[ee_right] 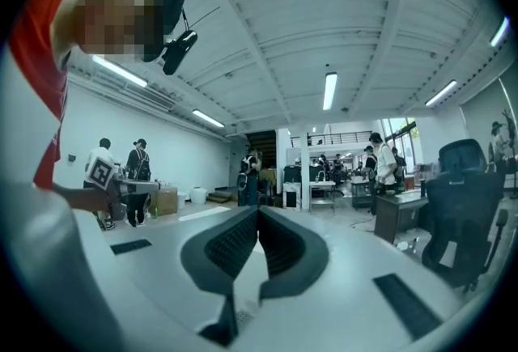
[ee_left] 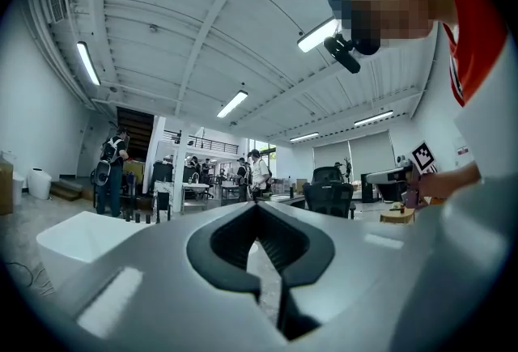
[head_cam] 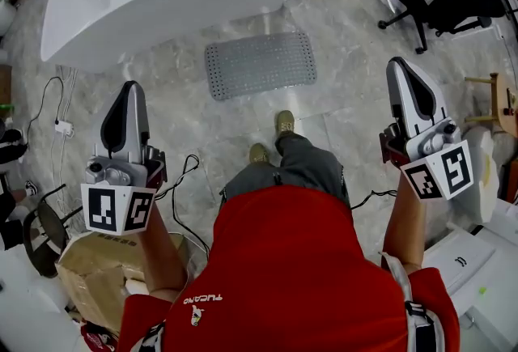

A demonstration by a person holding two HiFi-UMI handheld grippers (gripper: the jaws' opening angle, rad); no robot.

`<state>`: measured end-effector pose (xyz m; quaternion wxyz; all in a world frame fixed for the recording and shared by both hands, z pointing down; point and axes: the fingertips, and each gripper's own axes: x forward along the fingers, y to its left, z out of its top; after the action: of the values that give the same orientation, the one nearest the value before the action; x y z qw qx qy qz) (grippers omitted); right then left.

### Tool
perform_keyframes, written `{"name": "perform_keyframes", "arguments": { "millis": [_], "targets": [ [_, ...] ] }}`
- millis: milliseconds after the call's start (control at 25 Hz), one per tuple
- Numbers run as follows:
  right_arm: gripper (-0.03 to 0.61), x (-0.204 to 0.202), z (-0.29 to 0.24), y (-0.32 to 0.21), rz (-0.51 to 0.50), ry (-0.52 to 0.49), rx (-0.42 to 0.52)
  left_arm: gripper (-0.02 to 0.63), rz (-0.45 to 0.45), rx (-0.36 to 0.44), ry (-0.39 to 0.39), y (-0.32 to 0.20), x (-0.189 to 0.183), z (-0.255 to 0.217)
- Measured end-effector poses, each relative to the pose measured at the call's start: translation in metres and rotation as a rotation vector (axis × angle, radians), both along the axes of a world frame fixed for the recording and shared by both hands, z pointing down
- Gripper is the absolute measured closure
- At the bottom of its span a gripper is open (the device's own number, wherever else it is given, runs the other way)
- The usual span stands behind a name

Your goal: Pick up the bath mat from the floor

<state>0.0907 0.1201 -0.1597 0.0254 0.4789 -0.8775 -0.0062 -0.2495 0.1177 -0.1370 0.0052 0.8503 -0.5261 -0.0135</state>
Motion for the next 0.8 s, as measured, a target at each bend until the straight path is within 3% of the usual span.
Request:
{"name": "perform_keyframes", "arguments": {
  "millis": [400,800],
  "targets": [
    [0.577,0.016,0.008,-0.066,-0.043,-0.024,0.007,0.609,-0.058,-0.008,-0.02,-0.046,0.013,-0.003],
    [0.577,0.048,0.022,-0.135,-0.065,0.027,0.019,0.609,-0.14,-0.009,-0.01,-0.102,0.035,-0.002]
  ]
}}
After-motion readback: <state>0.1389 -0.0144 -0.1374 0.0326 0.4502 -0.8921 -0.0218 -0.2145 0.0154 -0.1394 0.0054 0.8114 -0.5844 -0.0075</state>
